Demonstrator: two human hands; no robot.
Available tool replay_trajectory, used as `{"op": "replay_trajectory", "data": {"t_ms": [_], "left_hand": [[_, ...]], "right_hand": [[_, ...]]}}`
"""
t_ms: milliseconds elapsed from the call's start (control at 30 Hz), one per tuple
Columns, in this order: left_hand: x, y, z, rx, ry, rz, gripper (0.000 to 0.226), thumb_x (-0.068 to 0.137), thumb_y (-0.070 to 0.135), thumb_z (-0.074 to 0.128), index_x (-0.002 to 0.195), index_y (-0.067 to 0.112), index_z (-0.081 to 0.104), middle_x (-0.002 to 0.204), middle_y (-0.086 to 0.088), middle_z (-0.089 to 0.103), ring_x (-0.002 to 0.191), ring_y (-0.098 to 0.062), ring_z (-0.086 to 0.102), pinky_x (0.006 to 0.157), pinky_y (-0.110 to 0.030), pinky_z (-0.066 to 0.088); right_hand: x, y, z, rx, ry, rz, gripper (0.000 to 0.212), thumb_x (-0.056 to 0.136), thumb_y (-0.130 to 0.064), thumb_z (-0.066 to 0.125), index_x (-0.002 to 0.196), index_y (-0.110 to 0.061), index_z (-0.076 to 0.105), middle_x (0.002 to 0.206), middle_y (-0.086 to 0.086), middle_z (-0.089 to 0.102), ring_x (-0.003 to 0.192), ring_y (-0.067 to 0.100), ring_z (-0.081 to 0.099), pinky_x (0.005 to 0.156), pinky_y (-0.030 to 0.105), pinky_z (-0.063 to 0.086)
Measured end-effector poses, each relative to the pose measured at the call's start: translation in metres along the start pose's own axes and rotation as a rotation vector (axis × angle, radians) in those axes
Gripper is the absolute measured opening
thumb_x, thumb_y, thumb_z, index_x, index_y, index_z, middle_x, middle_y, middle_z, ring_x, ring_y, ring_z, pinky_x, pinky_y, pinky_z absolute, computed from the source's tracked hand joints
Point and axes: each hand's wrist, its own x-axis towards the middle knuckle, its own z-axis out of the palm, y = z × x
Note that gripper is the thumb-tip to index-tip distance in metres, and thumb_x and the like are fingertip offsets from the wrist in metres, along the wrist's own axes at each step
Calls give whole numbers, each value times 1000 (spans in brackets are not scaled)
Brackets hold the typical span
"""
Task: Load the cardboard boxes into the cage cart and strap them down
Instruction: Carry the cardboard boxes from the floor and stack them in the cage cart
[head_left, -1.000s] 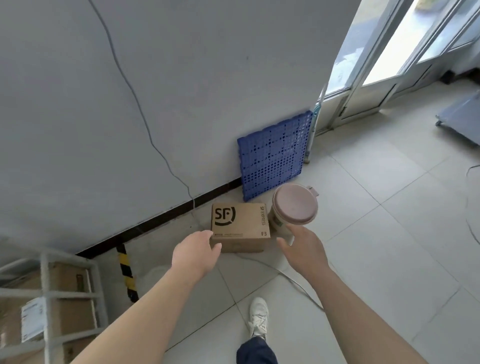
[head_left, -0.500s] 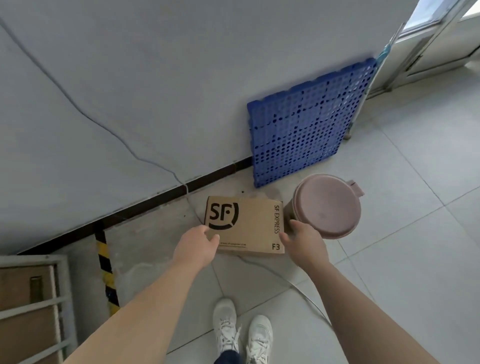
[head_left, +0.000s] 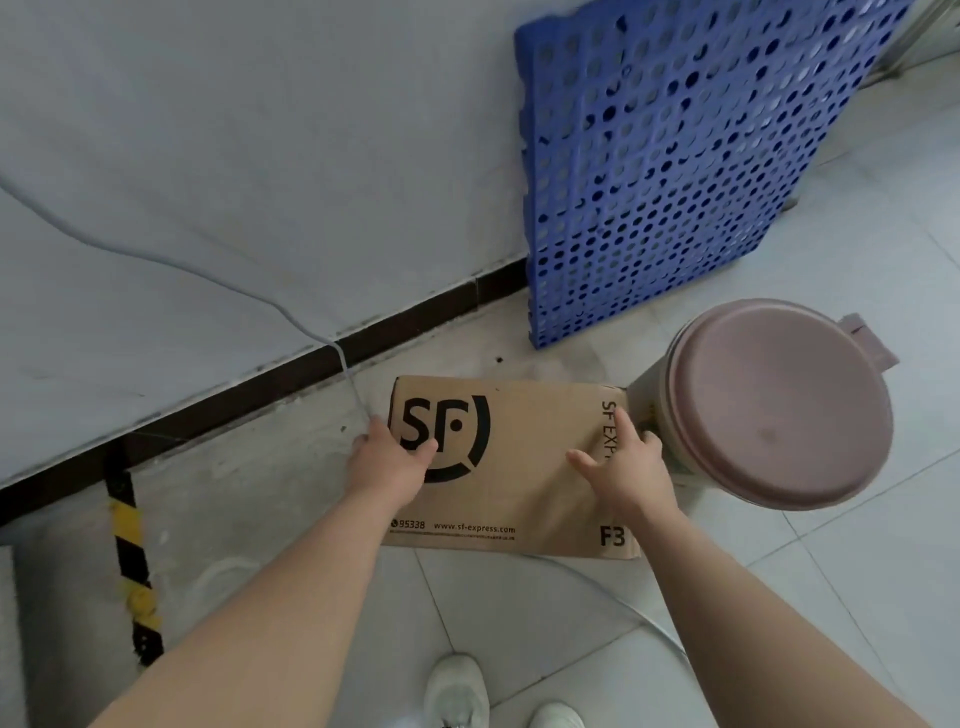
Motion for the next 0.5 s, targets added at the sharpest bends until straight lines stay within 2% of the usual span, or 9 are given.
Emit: {"op": "replay_trajectory", "data": {"t_ms": [133,267,367,500], "left_hand": [[20,-8,18,-136,-55,1,62,88,40,65,140,19,37,138,-6,53,124,-31,52,97,-45,45],[14,-17,27,-301,-83,-77,63,84,38,71,136,22,38,134,-5,54,120,-30,52,96,-48,47],[-11,-29,25,-343,-39,-128,72,81,42,73,138,23,35,134,-6,51,121,-32,50,96,-51,48],[-51,-34,-4,-319,70,-147,85,79,50,72,145,24,27,141,-8,40,128,-36,41,101,-55,43]], "right_hand": [[17,9,15,112,-22,-11,98,81,-53,68,152,-42,2,145,14,33,124,33,47,101,44,43],[3,9,23,58,73,-9,98,78,-59,66,150,-46,1,140,11,37,118,32,51,94,43,47],[-21,6,18,46,120,-14,102,77,-62,66,149,-47,-4,136,9,38,118,31,51,93,42,46],[-59,-9,-5,67,134,10,110,75,-65,66,152,-37,-7,136,12,36,122,33,48,97,44,44]]}}
